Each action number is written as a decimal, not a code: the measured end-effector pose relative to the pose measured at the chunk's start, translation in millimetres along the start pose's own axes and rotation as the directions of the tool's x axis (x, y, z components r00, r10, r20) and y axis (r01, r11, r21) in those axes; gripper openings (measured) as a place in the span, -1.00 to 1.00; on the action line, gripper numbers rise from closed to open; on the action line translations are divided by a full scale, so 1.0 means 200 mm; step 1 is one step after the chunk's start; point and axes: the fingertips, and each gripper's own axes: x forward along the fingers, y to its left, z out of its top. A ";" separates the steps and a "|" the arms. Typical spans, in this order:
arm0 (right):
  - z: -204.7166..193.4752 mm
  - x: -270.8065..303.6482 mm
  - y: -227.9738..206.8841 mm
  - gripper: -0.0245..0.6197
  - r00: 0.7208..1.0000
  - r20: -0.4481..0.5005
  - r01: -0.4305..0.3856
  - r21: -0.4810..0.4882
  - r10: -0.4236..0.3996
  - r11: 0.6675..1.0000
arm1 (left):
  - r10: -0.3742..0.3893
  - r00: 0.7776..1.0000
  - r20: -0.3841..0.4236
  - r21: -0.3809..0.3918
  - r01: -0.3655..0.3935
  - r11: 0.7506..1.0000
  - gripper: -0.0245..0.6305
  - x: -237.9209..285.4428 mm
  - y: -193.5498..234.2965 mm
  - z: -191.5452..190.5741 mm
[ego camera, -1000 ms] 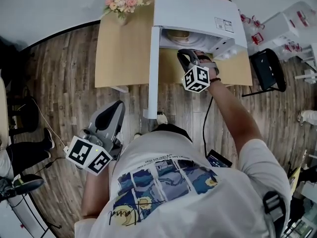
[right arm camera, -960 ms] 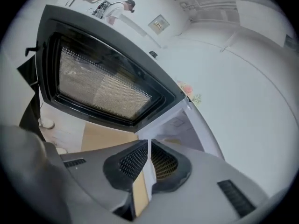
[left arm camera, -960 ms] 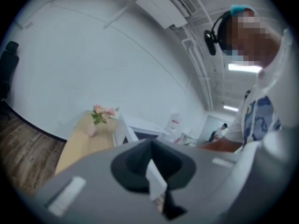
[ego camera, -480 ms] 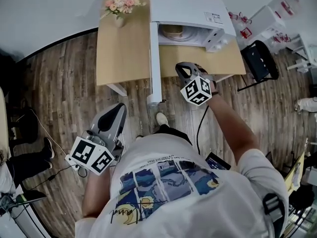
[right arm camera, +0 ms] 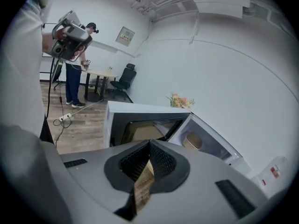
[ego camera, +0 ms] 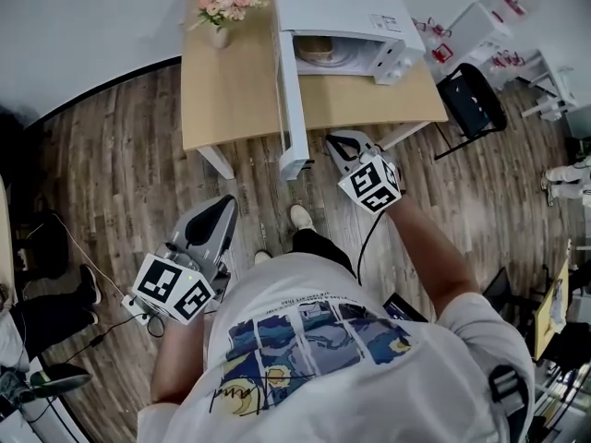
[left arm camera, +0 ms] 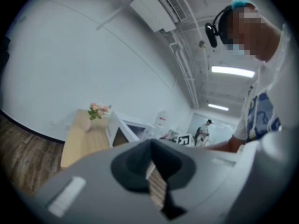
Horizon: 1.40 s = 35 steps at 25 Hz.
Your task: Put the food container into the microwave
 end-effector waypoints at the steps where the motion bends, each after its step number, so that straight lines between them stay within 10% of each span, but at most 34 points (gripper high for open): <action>1: 0.01 -0.03 0.03 -0.90 1.000 0.006 -0.001 0.026 0.001 1.000 | -0.003 1.000 -0.004 0.009 0.003 1.000 -0.90 -0.02 0.00 -0.02; 16: 0.22 -0.38 0.35 -0.90 0.994 0.109 -0.026 0.302 -0.007 0.953 | -0.057 0.996 -0.068 0.112 0.064 0.992 -0.90 -0.19 -0.09 -0.21; 35: 0.30 -0.48 0.48 -0.90 0.990 0.137 -0.026 0.307 -0.018 0.951 | -0.061 0.997 -0.050 0.098 0.066 0.993 -0.90 -0.28 -0.10 -0.25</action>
